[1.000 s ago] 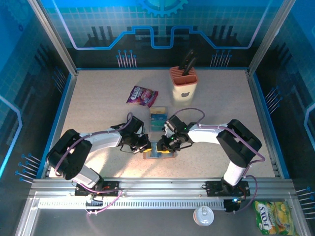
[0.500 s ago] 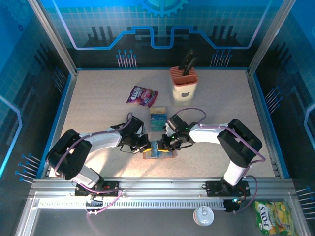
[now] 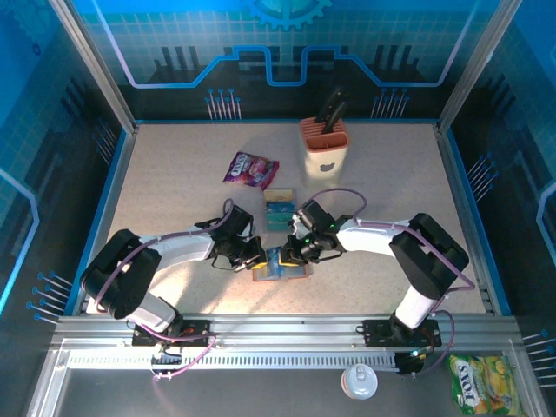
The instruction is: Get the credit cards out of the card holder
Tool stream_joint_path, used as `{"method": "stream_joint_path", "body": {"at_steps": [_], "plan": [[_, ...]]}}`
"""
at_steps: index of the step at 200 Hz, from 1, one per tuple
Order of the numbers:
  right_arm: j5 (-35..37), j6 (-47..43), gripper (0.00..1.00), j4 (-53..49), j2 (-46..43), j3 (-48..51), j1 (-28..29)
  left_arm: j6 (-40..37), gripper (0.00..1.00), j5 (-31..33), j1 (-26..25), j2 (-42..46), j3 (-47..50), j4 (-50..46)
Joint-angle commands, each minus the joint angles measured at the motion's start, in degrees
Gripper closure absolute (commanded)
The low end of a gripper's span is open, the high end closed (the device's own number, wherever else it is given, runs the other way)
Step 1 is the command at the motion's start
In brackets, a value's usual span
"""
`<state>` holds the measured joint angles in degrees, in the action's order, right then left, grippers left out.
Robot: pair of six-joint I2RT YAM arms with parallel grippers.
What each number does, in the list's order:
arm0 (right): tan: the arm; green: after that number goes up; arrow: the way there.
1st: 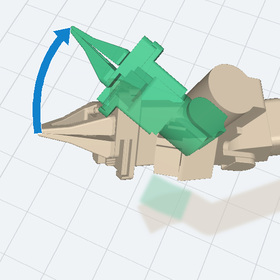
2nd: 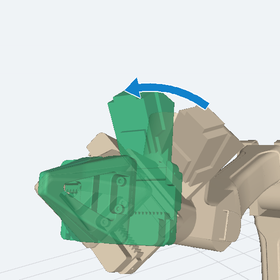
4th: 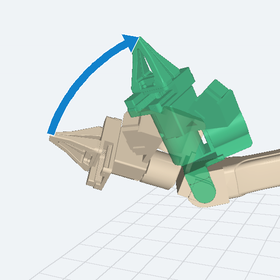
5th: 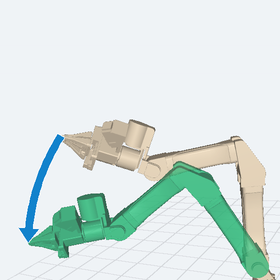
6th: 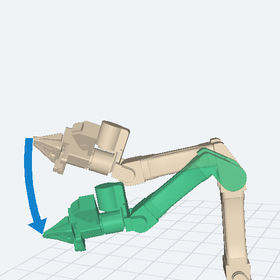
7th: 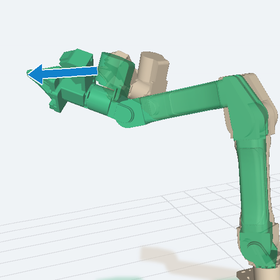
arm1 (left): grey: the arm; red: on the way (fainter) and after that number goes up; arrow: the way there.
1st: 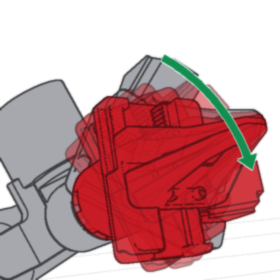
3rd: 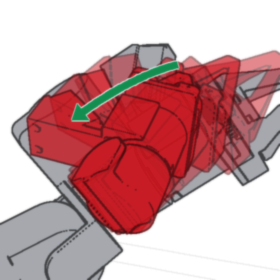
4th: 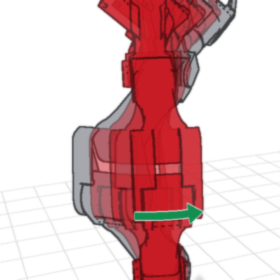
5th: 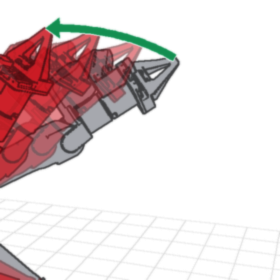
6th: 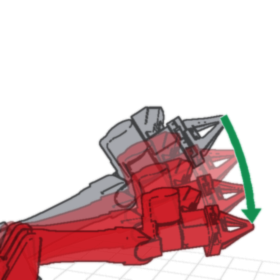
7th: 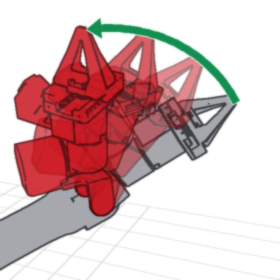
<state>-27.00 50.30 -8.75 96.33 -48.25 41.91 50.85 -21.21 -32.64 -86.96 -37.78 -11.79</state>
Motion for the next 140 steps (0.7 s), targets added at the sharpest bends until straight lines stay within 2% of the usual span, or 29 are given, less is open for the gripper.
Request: {"method": "stream_joint_path", "body": {"at_steps": [1, 75, 140], "plan": [[1.69, -1.70, 0.91, -3.83, -2.44, 0.00, -0.91, -0.73, 0.95, 1.92, -0.37, 0.45, 0.00, -3.65], [4.02, -6.86, 0.92, -10.36, -7.27, -1.58, -1.83, -0.90, 0.94, 3.17, -0.35, 1.53, -0.18, -3.90], [7.67, -20.23, 0.99, -20.15, -7.49, -8.69, -2.74, -1.10, 0.91, 3.45, -0.32, 2.25, -1.42, -4.12]]}}
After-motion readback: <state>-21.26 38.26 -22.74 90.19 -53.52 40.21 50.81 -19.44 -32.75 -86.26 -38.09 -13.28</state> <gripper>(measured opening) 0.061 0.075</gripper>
